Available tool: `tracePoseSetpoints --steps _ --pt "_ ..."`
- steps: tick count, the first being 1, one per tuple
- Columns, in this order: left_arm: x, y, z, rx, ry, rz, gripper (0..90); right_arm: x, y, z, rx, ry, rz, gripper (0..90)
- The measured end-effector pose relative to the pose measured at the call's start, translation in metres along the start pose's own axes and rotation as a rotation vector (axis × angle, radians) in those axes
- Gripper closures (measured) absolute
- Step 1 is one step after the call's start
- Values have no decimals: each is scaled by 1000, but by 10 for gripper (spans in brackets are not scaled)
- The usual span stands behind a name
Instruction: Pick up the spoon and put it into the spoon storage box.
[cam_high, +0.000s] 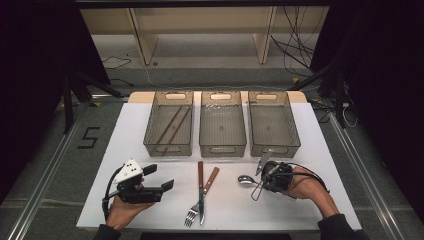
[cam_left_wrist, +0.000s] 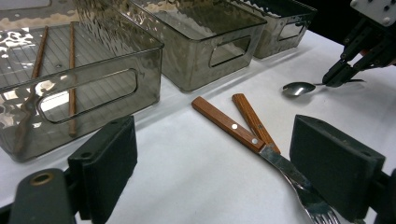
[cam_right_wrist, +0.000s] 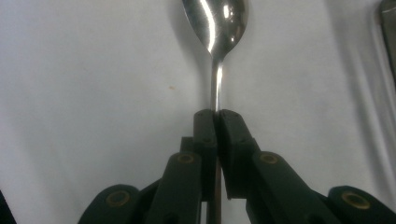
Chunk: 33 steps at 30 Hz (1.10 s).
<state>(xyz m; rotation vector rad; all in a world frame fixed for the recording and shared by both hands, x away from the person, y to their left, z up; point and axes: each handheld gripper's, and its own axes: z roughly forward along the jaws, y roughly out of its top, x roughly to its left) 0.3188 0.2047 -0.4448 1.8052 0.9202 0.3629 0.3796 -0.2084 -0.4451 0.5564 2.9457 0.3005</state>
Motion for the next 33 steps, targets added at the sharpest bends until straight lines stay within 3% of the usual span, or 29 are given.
tracePoseSetpoints --steps 8,18,33 --pt "0 0 0 -3 8 -5 147 -2 0 -11 -74 -11 46 862" --pt "1 0 -3 -24 11 -5 147 -9 7 -31 -217 -33 134 862" --pt "5 -2 -8 -34 23 -14 147 -14 31 -50 -352 -40 156 862"
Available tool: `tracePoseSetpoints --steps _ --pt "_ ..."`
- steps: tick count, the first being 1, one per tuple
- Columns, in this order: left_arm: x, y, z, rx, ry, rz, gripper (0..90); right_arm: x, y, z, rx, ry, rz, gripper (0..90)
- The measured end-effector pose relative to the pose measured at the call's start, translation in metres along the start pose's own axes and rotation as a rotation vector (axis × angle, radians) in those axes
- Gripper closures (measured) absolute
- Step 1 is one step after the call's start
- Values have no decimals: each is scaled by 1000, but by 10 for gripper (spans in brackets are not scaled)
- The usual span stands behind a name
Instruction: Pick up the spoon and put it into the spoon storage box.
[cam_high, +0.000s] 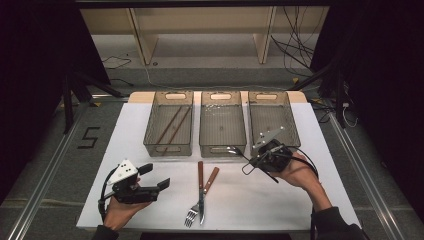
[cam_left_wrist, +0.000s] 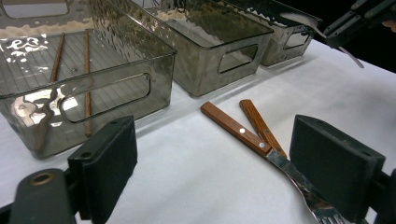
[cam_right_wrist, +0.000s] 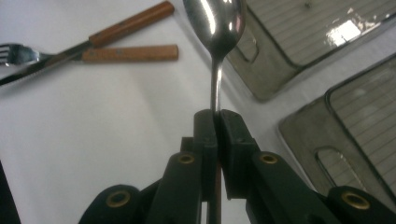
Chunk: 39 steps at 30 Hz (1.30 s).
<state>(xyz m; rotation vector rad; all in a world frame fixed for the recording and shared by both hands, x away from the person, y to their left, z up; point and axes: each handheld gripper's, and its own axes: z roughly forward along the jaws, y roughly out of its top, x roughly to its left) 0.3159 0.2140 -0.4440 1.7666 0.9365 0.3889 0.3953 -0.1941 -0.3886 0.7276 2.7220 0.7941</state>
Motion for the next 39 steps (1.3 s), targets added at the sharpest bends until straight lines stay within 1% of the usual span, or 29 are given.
tracePoseSetpoints --steps 3,4,5,14,17,29,35,39 --pt "0 0 -1 -3 3 -1 147 -1 6 1 -22 -3 4 862" --pt "0 0 -1 -4 4 0 147 -1 9 1 -26 -8 16 862" --pt "0 0 -1 -2 3 1 147 -2 11 2 -33 -8 10 862" --pt "1 0 -1 -6 8 4 147 -2 29 2 -73 -13 20 862" --pt "1 0 -1 -11 8 2 147 -3 34 3 -82 -14 15 862" --pt "2 0 -1 -13 10 -2 147 -8 53 4 -130 -14 55 862" --pt "2 0 -1 -13 14 -3 147 -12 63 5 -164 -21 97 862" --pt "2 0 -1 -16 14 -3 147 -15 70 5 -173 -28 119 862"
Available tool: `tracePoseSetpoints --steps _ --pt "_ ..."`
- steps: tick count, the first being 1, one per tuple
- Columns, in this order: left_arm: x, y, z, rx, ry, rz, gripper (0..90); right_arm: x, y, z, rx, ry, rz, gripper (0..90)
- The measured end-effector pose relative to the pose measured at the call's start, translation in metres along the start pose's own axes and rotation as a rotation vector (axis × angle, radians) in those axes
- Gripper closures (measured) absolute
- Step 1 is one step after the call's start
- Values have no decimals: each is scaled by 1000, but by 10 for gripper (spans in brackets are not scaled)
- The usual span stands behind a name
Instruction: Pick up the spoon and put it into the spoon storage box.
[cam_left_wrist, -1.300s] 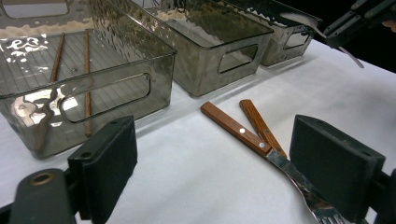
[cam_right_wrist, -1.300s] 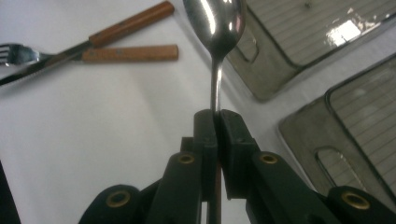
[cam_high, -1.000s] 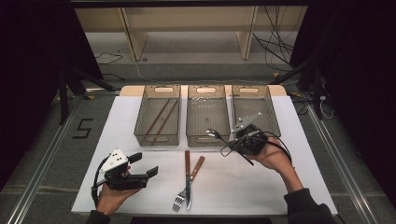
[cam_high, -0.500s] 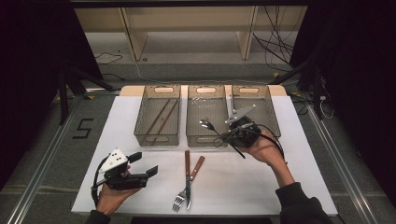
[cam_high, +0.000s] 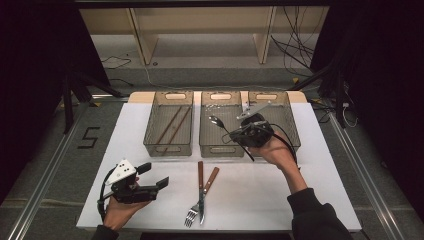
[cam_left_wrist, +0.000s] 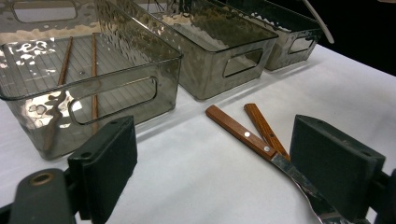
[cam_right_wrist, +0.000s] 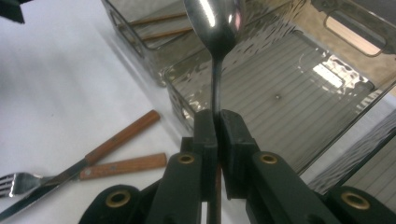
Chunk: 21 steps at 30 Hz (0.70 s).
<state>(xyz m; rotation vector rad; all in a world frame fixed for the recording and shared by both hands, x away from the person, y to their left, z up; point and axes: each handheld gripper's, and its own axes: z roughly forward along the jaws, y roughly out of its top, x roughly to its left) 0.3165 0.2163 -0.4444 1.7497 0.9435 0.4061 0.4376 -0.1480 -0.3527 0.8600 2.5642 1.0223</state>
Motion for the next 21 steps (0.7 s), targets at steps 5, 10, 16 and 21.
tracePoseSetpoints --steps 5,10,16,21 --pt "0 0 0 -6 1 -10 147 -3 10 2 -16 -5 23 862" --pt "0 0 0 -8 1 -7 147 -3 17 6 -20 -9 34 862" --pt "1 0 -1 -11 0 -9 147 -7 21 12 -28 -14 57 863" --pt "0 0 -1 -10 0 -8 147 -10 26 15 -35 -24 77 862"
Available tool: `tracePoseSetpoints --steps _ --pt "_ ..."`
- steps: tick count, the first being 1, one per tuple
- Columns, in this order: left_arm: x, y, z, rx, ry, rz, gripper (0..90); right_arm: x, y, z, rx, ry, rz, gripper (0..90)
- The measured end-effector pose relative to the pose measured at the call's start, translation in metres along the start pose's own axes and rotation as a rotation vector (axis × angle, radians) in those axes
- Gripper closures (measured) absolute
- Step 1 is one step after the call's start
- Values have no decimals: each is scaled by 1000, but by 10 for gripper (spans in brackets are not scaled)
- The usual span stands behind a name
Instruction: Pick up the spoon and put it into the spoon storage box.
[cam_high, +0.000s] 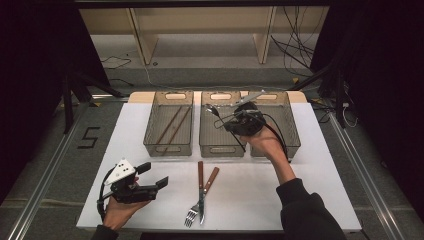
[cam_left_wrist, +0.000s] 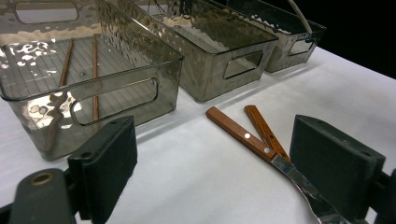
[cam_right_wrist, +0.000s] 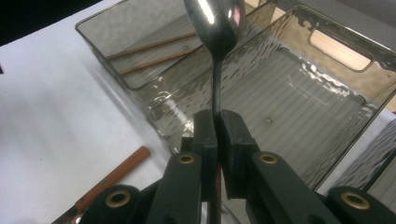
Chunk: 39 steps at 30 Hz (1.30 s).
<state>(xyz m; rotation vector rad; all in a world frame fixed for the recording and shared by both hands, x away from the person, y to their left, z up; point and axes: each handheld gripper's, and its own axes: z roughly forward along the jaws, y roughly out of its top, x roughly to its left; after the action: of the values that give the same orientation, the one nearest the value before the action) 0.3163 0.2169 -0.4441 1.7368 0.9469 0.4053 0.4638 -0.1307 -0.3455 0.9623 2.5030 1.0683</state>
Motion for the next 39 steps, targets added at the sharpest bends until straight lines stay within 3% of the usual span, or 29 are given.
tracePoseSetpoints --steps 17,39 --pt "0 0 0 -2 -4 -4 147 -20 13 19 -6 -55 84 862" --pt "-1 0 0 2 -9 5 147 -39 11 45 11 -107 163 861"
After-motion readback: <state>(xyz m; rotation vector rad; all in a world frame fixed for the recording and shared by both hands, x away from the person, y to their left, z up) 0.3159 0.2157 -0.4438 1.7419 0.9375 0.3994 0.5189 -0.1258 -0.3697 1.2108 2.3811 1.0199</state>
